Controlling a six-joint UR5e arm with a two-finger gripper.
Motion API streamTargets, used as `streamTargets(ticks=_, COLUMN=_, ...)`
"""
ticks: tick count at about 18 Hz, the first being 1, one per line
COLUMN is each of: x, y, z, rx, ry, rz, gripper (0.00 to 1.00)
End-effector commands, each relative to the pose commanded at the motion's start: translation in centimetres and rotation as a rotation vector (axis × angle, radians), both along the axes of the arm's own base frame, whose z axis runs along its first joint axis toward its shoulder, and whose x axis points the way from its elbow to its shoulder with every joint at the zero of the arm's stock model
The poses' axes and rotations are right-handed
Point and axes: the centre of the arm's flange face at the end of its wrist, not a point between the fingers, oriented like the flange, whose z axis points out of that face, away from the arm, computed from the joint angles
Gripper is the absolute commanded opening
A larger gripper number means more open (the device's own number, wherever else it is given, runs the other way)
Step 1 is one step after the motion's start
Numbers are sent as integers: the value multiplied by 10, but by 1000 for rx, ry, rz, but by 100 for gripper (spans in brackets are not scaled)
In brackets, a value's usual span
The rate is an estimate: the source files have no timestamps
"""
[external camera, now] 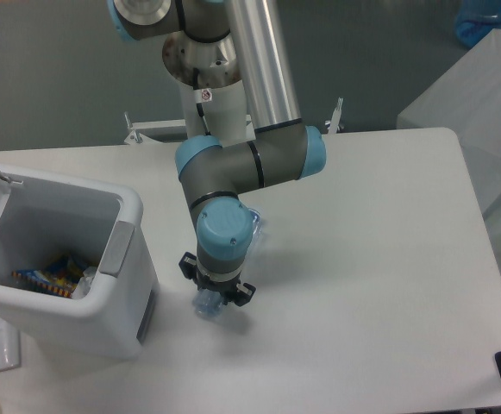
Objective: Place the trash in the trash can
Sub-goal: 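Close the gripper on the bottle cap end and lift the bottle, then carry the clear water bottle over the bin and lower it inside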
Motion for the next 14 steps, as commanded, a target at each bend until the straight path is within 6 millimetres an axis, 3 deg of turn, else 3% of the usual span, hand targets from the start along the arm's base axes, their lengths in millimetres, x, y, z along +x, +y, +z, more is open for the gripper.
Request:
streamTargets(ticks=2, x=-13, y=-7, z=3, rx=6, ry=3, rz=22, gripper=40)
streamTargets(ticks=5, x=-40, y=-17, z=56, rx=83, ry=56, rz=66, gripper=40)
streamTargets(ticks=9, x=-60, y=-12, z=91, rx=215, ry=20, rz=99, gripper=40)
streamTargets(ticks=12, x=-61, y=-1, z=121, rx=316, ry=-3, rz=105, gripper=40)
streamTargets(ticks=14, x=-60, y=5, z=152, rx=391, ry=-17, rz=133, gripper=40)
